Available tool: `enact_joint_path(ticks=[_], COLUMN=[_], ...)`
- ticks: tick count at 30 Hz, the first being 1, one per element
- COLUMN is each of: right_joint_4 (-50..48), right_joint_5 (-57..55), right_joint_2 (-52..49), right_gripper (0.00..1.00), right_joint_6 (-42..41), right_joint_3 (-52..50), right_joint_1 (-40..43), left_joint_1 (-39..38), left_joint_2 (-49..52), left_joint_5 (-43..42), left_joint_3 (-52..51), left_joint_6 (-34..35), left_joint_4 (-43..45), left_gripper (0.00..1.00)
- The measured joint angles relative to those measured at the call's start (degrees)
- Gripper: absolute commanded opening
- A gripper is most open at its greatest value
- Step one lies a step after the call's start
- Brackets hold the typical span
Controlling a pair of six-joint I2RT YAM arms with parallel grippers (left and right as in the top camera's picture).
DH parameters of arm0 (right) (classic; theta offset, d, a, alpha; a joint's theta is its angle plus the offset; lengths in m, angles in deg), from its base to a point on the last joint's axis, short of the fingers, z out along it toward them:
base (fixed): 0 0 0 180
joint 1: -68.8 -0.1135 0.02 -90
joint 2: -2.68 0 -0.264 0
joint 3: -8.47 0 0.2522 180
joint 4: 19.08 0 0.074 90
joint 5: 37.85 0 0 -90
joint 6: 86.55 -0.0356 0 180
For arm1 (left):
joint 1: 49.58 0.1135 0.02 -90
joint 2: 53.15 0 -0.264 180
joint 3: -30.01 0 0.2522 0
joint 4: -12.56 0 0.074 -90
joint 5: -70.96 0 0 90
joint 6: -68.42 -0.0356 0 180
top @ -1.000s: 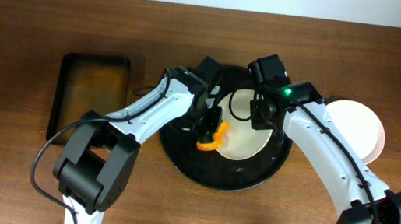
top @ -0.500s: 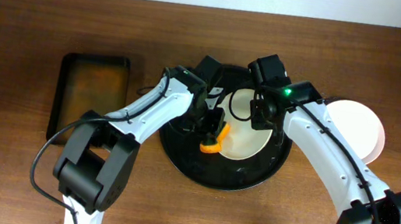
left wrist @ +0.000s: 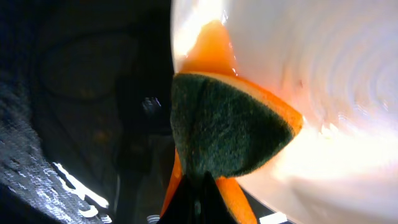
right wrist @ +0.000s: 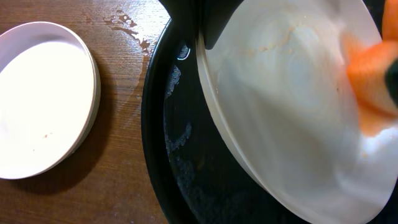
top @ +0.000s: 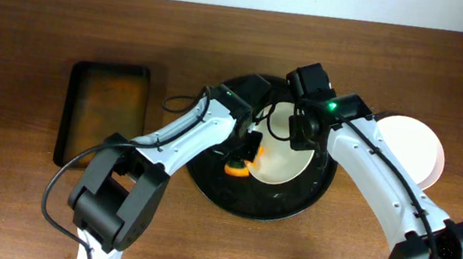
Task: Clean dirty plates on tray and stack at the side
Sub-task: 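Scrub the tilted plate again with the sponge in the left gripper, then carry the last plate right and stack it on the plate pile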
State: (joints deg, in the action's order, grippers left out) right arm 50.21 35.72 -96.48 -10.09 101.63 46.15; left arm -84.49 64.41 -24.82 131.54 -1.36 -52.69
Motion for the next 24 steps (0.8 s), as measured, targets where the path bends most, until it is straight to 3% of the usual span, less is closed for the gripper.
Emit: enact_joint_path(ticks=[11,16,24], right_joint_4=[0.33,0.66,3.30], right_joint_5=[-0.02,-0.50,-10.93], right_joint_2=[0.00,0.00,6.95], right_gripper=[0.04,0.04,0.04], right_joint_6=[0.00,0.02,0.13], right_joint_3=[0.00,0.00,5.11], right_joint_1=[0.00,0.00,-1.05], left_joint_1=[5.60,10.78,21.24], left_joint_2=[-3.98,-12.85,-16.00], left_joint_5=[4.33,4.42,4.74], left_joint_3=[0.00,0.15,0.15], left_joint_6=[2.12,2.14,2.14], left_joint_4=[5.51,-0.63,-4.94], left_gripper=[0.00,0.00,0.00])
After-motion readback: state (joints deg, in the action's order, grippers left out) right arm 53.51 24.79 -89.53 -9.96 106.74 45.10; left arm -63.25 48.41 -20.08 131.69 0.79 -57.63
